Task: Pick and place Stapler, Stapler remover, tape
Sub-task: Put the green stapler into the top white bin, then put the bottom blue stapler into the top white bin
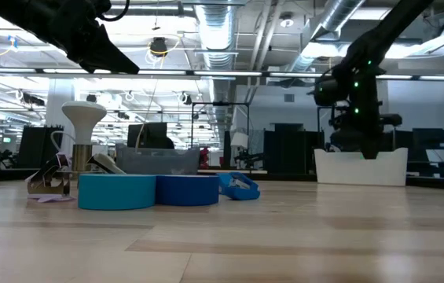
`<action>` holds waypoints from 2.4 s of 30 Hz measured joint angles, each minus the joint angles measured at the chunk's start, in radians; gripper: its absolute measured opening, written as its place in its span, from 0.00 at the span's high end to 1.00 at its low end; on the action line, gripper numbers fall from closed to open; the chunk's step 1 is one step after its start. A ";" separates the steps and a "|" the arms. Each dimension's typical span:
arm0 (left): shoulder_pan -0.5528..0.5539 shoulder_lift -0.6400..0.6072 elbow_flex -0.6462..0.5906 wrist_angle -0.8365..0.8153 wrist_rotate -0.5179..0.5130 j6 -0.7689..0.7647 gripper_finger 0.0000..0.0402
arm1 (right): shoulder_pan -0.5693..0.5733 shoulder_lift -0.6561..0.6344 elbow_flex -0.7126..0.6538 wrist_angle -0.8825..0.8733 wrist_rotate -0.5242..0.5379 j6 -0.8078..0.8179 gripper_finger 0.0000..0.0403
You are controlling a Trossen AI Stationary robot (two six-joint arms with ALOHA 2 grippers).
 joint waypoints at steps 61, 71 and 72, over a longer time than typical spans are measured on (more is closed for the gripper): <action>0.000 0.000 0.000 0.000 0.000 0.000 0.99 | 0.895 -0.107 0.001 0.541 -0.418 -0.438 0.83; 0.000 0.000 0.000 0.001 0.000 0.001 0.99 | 0.917 0.104 0.043 0.586 -0.438 -0.447 0.84; 0.000 0.000 0.000 0.002 0.000 0.001 0.99 | 0.923 0.121 0.053 0.582 -0.450 -0.454 0.84</action>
